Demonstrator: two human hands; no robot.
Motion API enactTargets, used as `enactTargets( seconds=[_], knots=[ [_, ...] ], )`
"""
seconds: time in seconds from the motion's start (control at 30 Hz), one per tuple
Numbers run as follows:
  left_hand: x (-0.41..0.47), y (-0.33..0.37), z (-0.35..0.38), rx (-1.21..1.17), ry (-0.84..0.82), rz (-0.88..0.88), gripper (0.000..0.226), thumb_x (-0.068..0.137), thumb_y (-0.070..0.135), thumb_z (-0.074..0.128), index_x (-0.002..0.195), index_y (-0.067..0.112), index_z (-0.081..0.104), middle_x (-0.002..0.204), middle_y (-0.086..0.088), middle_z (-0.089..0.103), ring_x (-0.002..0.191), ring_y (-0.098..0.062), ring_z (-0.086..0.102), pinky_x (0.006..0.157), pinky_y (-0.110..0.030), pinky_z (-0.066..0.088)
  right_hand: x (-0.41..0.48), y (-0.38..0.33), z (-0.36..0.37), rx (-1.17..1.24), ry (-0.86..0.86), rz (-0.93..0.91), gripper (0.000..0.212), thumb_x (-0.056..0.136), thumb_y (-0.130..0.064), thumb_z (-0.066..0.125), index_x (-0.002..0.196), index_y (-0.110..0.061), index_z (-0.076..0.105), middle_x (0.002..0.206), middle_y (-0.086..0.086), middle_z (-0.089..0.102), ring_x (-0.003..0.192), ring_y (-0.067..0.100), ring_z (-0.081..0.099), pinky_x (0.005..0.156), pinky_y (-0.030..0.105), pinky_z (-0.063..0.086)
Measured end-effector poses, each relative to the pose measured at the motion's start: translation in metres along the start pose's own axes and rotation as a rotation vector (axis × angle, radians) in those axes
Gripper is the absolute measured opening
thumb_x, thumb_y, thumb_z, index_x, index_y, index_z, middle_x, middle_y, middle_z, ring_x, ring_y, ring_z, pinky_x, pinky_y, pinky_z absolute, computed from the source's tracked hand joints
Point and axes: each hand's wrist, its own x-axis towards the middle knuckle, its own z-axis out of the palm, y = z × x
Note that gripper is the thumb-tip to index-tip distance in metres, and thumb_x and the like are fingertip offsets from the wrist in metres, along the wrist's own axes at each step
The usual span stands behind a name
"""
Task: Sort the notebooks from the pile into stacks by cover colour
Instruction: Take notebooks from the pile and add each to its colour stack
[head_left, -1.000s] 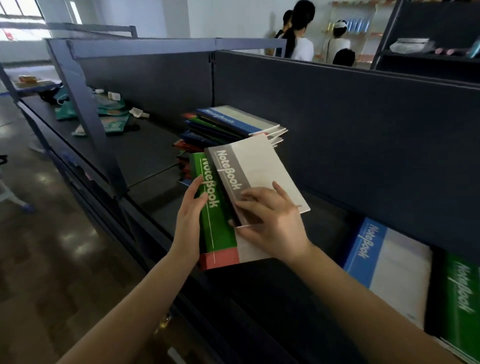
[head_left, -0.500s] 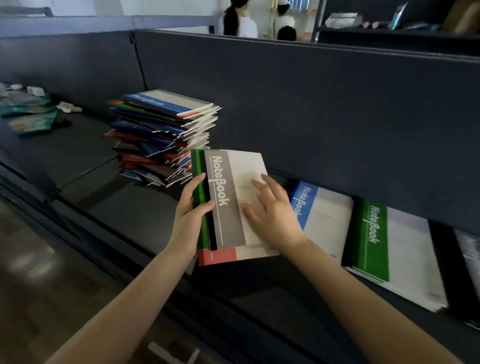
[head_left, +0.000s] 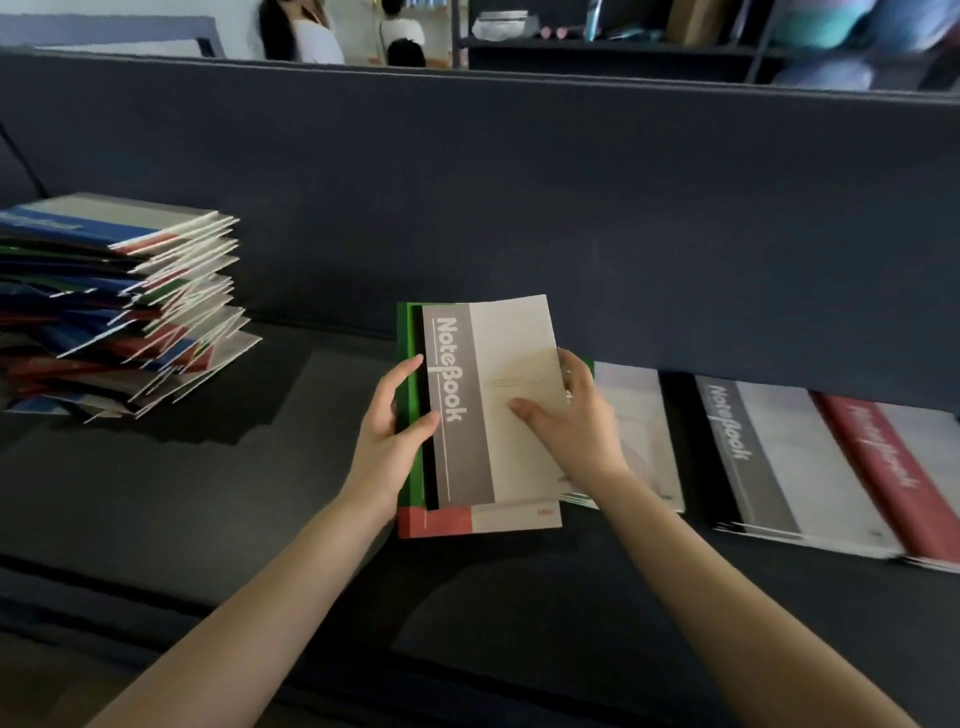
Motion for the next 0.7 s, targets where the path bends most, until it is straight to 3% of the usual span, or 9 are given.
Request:
enactTargets(
  seconds=[0.07, 0.13, 0.17, 0.27, 0.33, 0.43, 0.5, 0.6, 0.7],
  knots=[
    [0.003, -0.001, 0.027, 0.003, -0.039, -0.004, 0.057, 0.089, -0.003, 0.058, 0.130, 0.037, 0.050, 0.131, 0.016, 0.051, 0.120, 0.005, 0.047, 0.101, -0.021, 0.042, -0.001, 0.010, -0.023, 0.020, 0.059, 0.029, 0.057, 0.084, -0.025, 0.072, 0.128, -0.021, 0.037, 0.108, -0.013, 0.051, 0.095, 0.008, 0.055, 0.064, 0.012, 0.044],
    [0.005, -0.001, 0.056, -0.009, -0.077, 0.000, 0.055, 0.090, -0.003, 0.057, 0.131, 0.032, 0.049, 0.126, 0.022, 0.048, 0.107, 0.022, 0.045, 0.090, -0.004, 0.040, -0.003, 0.023, -0.049, 0.022, 0.117, 0.065, 0.050, 0.083, -0.024, 0.073, 0.117, -0.022, 0.036, 0.107, -0.012, 0.051, 0.087, 0.003, 0.055, 0.061, 0.011, 0.043],
    [0.005, -0.002, 0.071, -0.007, -0.096, 0.001, 0.054, 0.090, -0.002, 0.057, 0.131, 0.031, 0.049, 0.127, 0.024, 0.046, 0.106, 0.024, 0.043, 0.087, -0.002, 0.036, -0.004, 0.031, -0.062, 0.020, 0.145, 0.084, 0.048, 0.083, -0.024, 0.073, 0.114, -0.024, 0.036, 0.105, -0.012, 0.052, 0.085, 0.001, 0.056, 0.060, 0.011, 0.044],
    [0.006, -0.007, 0.114, -0.014, -0.169, -0.008, 0.053, 0.092, -0.001, 0.053, 0.134, 0.031, 0.048, 0.132, 0.022, 0.041, 0.118, 0.010, 0.036, 0.093, -0.008, 0.029, -0.010, 0.054, -0.104, -0.003, 0.246, 0.118, 0.046, 0.084, -0.022, 0.071, 0.111, -0.025, 0.034, 0.105, -0.011, 0.053, 0.089, 0.007, 0.057, 0.065, 0.017, 0.045],
    [0.006, -0.012, 0.138, -0.024, -0.220, -0.013, 0.054, 0.092, -0.003, 0.052, 0.133, 0.032, 0.049, 0.133, 0.020, 0.042, 0.121, 0.008, 0.039, 0.096, -0.007, 0.031, -0.016, 0.067, -0.131, -0.020, 0.300, 0.139, 0.045, 0.086, -0.020, 0.069, 0.111, -0.025, 0.032, 0.100, -0.011, 0.053, 0.082, 0.003, 0.056, 0.061, 0.015, 0.043],
    [0.007, -0.020, 0.159, -0.010, -0.276, -0.038, 0.058, 0.091, -0.002, 0.054, 0.120, 0.049, 0.055, 0.145, 0.011, 0.042, 0.137, -0.014, 0.036, 0.114, -0.041, 0.030, -0.020, 0.084, -0.167, -0.087, 0.349, 0.179, 0.043, 0.087, -0.020, 0.069, 0.114, -0.022, 0.034, 0.094, -0.011, 0.053, 0.074, -0.001, 0.052, 0.054, 0.014, 0.040],
    [0.012, -0.024, 0.164, -0.017, -0.279, -0.074, 0.061, 0.090, -0.001, 0.055, 0.112, 0.056, 0.058, 0.145, 0.003, 0.044, 0.133, -0.024, 0.043, 0.107, -0.050, 0.038, -0.017, 0.093, -0.187, -0.141, 0.379, 0.198, 0.047, 0.086, -0.021, 0.070, 0.119, -0.018, 0.037, 0.104, -0.004, 0.055, 0.081, 0.006, 0.056, 0.055, 0.018, 0.042],
    [0.013, -0.021, 0.166, -0.077, -0.235, -0.146, 0.055, 0.092, -0.004, 0.052, 0.114, 0.046, 0.056, 0.139, 0.000, 0.049, 0.108, -0.018, 0.060, 0.076, -0.030, 0.056, -0.007, 0.103, -0.210, -0.221, 0.367, 0.240, 0.052, 0.085, -0.023, 0.070, 0.124, -0.015, 0.037, 0.120, 0.006, 0.056, 0.101, 0.026, 0.058, 0.063, 0.029, 0.046],
    [0.008, -0.020, 0.166, -0.078, -0.204, -0.117, 0.052, 0.092, -0.005, 0.051, 0.120, 0.039, 0.053, 0.134, 0.004, 0.051, 0.099, -0.011, 0.062, 0.068, -0.022, 0.054, 0.003, 0.108, -0.226, -0.318, 0.302, 0.265, 0.057, 0.085, -0.023, 0.071, 0.129, -0.012, 0.037, 0.126, 0.009, 0.056, 0.104, 0.029, 0.058, 0.062, 0.027, 0.043]
  ],
)
